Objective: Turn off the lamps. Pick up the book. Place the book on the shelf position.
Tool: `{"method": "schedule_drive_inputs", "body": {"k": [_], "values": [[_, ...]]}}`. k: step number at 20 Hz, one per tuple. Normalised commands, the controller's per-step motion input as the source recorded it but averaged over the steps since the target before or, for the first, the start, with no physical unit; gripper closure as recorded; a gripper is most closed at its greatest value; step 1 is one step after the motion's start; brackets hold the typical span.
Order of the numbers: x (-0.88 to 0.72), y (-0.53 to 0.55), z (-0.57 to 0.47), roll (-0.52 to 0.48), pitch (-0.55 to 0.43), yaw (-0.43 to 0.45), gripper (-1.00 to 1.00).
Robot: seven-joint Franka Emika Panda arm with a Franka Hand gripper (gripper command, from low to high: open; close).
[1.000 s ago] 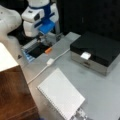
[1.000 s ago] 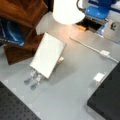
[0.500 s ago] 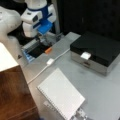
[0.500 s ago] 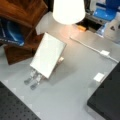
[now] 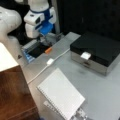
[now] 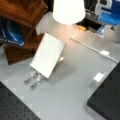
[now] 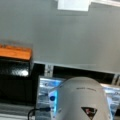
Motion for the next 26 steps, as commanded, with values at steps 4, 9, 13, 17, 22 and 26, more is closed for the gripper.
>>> {"method": "schedule_drive_inputs", "body": {"k": [4, 9, 13, 17, 22, 26], "values": [[-0.38, 0.18, -0.27, 0.047, -0.147, -0.078, -1.0], [-0.35, 0.18, -0.18, 0.097, -0.181, -0.092, -1.0], [-0.3, 0.15, -0.1, 0.106, -0.187, -0.104, 1.0], [-0.28, 0.1, -0.11, 0.1, -0.197, -0.109, 1.0], [-0.27, 0.06, -0.14, 0.095, -0.21, -0.114, 1.0], [-0.28, 0.04, -0.15, 0.085, -0.217, -0.116, 1.0]]}}
